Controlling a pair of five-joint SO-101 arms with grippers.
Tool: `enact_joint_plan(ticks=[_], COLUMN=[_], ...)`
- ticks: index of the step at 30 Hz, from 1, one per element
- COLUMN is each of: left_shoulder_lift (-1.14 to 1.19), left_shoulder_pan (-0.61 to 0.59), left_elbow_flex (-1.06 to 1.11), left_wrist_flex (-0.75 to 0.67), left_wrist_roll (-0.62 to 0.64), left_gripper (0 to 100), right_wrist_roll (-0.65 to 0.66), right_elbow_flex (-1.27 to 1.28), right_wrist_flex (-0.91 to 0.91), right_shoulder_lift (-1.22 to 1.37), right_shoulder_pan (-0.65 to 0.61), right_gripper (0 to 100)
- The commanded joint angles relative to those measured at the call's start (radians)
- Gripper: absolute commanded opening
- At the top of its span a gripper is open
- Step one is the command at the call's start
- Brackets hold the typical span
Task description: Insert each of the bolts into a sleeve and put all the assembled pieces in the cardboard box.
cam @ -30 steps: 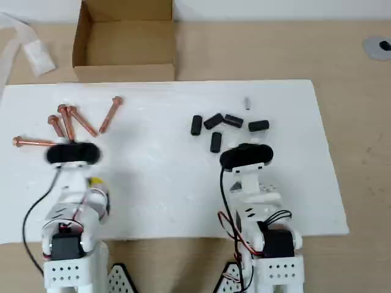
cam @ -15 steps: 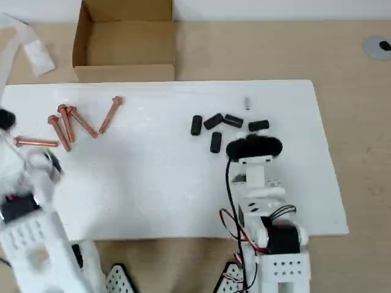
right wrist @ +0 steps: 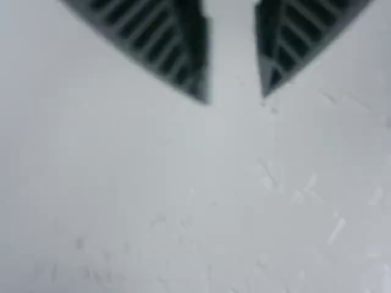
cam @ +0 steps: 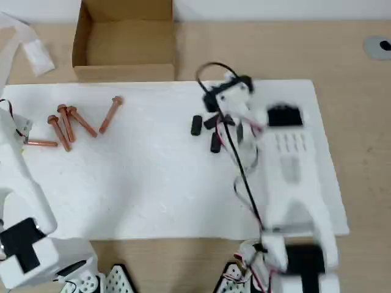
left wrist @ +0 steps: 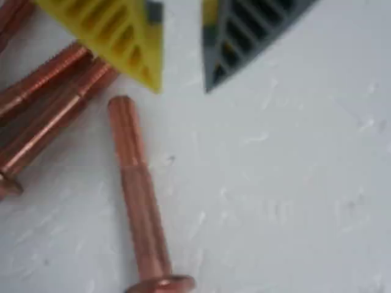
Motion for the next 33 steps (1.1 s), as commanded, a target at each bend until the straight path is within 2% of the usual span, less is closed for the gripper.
enact_joint_plan(ticks=[1,10,14,23,29,33], left_shoulder_lift=[0.019,0.16,0.213,0.277,0.303,0.335], left_shoulder_pan=[-0.012,-0.04,-0.072,-0.063,-0.054,-0.025], left_elbow_flex=[-0.063,-0.071,-0.072,-0.074,-0.13,-0.176], left_wrist_flex=[-0.046,-0.107,-0.152,-0.232,-0.236,-0.229], left_wrist_roll=[0.028,0.112,0.112,0.11,0.11,0.11], left_gripper=[6,6,6,6,6,12], right_wrist_roll=[0.034,0.04,0.058,0.06,0.06,0.06], right_elbow_flex=[-0.254,-0.404,-0.4,-0.4,-0.4,-0.398], right_wrist_flex=[0.074,0.115,0.115,0.115,0.115,0.114], right_shoulder_lift=[0.2,0.315,0.32,0.321,0.323,0.323], right_shoulder_pan=[-0.018,-0.019,-0.019,-0.019,-0.019,-0.019], right_gripper=[11.1,11.2,11.2,11.2,11.2,11.2])
